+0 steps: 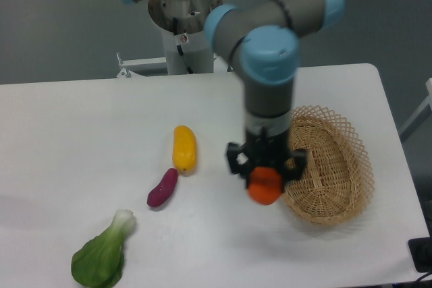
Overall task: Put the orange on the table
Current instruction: 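Lift the orange out of the wicker basket and carry it beside the sweet potato, then lower the held orange onto the table surface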
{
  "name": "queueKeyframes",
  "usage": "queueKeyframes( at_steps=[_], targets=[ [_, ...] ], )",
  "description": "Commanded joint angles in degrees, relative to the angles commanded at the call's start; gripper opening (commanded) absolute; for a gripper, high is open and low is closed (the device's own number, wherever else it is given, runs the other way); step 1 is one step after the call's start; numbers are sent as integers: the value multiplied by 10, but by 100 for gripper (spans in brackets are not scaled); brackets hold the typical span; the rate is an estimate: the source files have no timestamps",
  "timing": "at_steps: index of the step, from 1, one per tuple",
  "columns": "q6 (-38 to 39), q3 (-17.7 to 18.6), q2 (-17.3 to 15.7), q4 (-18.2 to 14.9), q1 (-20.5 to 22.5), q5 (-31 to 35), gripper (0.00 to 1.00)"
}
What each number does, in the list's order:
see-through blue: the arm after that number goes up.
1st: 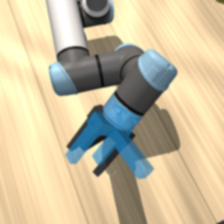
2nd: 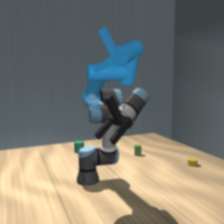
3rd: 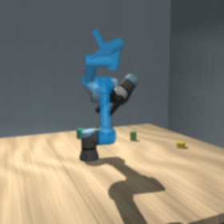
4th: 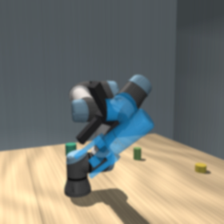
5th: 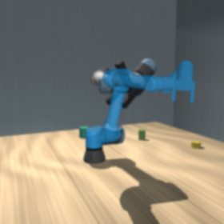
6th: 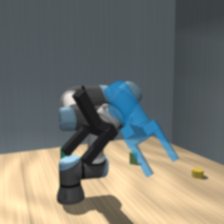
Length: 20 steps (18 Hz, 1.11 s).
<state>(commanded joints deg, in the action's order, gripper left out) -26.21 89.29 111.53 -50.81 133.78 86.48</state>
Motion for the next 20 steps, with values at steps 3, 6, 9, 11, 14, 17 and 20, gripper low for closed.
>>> queueKeyframes(
  at_steps=[3, 6, 9, 11, 14, 17, 20],
  targets=[
    [68, -12, 43, 46, -32, 3, 65],
    [98, -17, 70, 69, -56, 25, 66],
    [101, -19, 96, 81, -69, 27, 66],
    [100, -19, 105, 81, -75, 27, 66],
    [94, -17, 122, 82, -75, 28, 66],
    [94, -14, 133, 83, -76, 29, 66],
    [94, -13, 139, 84, -76, 30, 68]
  ],
)
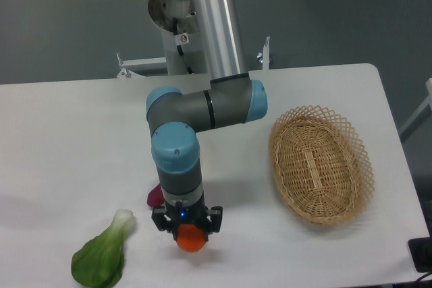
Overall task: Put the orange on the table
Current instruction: 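Lower the held orange onto the table surface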
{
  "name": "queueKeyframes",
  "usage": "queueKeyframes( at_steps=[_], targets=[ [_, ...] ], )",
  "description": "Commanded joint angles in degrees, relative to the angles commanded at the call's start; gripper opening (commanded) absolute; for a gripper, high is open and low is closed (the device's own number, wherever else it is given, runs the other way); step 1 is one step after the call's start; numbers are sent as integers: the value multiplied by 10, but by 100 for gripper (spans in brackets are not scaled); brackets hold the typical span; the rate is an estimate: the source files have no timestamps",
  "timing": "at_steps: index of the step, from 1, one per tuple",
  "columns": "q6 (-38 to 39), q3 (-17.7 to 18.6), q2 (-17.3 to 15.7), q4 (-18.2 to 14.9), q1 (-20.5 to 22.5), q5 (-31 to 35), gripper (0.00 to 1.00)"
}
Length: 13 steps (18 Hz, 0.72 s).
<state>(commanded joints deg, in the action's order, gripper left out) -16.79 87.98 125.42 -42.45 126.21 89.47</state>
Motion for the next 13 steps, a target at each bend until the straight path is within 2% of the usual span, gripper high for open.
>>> queueKeyframes(
  at_steps=[5, 7, 8, 10, 11, 13],
  targets=[
    [0, 2, 4, 0, 0, 0, 70],
    [0, 2, 2, 0, 0, 0, 79],
    [0, 2, 2, 0, 0, 0, 81],
    [0, 2, 0, 0, 0, 11, 96],
    [0, 2, 0, 0, -1, 22, 100],
    [0, 1, 0, 0, -4, 26, 100]
  ],
)
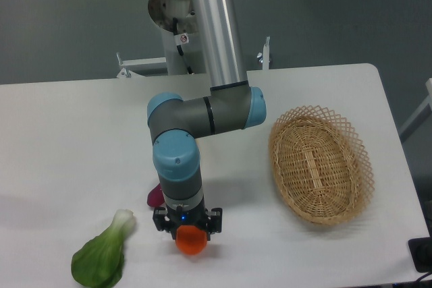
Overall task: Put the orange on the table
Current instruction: 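Lower the held orange onto the table surface, then open the gripper to release the orange and raise the gripper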
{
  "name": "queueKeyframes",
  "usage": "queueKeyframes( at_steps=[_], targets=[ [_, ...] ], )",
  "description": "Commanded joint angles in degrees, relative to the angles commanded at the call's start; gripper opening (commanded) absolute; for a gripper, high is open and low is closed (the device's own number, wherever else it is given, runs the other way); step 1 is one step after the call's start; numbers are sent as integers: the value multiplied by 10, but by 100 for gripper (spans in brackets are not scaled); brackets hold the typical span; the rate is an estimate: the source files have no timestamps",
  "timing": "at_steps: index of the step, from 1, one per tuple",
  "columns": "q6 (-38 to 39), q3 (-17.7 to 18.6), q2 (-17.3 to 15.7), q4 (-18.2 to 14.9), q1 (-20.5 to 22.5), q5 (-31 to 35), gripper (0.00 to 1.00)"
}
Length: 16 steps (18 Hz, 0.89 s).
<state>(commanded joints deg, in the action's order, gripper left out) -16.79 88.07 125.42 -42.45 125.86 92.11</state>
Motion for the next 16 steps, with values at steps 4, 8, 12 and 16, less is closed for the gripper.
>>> queueKeyframes(
  at_steps=[4, 8, 12, 16],
  targets=[
    [-32, -14, -16, -3, 1, -1, 100],
    [-62, -10, -30, -4, 18, -1, 100],
    [-124, -10, -61, -11, 52, -4, 100],
    [-228, -20, -84, -96, 88, -7, 100]
  ],
)
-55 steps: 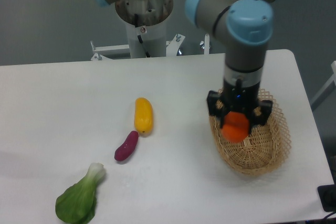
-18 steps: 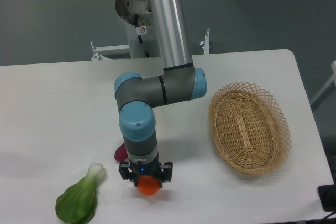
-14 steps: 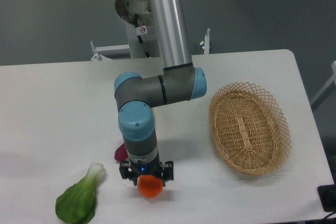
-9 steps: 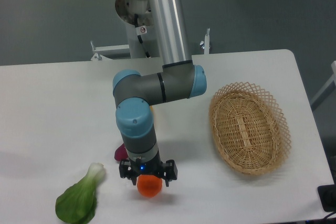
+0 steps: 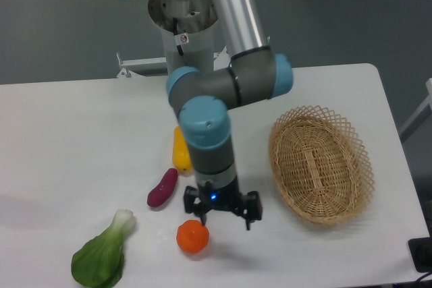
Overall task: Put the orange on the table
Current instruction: 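Open the gripper to release the orange and raise the gripper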
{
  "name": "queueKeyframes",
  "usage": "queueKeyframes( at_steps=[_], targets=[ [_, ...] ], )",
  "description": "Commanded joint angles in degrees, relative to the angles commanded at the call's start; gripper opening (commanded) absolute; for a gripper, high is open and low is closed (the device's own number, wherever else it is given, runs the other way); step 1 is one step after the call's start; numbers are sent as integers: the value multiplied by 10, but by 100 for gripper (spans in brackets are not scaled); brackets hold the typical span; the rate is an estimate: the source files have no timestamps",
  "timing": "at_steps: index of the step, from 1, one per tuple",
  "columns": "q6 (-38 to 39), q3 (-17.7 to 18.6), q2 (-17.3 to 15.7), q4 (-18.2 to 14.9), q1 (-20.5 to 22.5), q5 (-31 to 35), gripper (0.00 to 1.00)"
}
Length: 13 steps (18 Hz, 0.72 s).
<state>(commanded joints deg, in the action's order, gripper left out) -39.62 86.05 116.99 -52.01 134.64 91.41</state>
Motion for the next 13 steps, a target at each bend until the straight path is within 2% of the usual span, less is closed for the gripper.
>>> queueKeyframes(
  at_steps=[3, 6, 13],
  targets=[
    [-52, -1, -11, -36, 19, -1, 100],
    [-90, -1, -20, -56, 39, -8, 100],
    [-111, -1, -27, -62, 54, -11, 100]
  ],
)
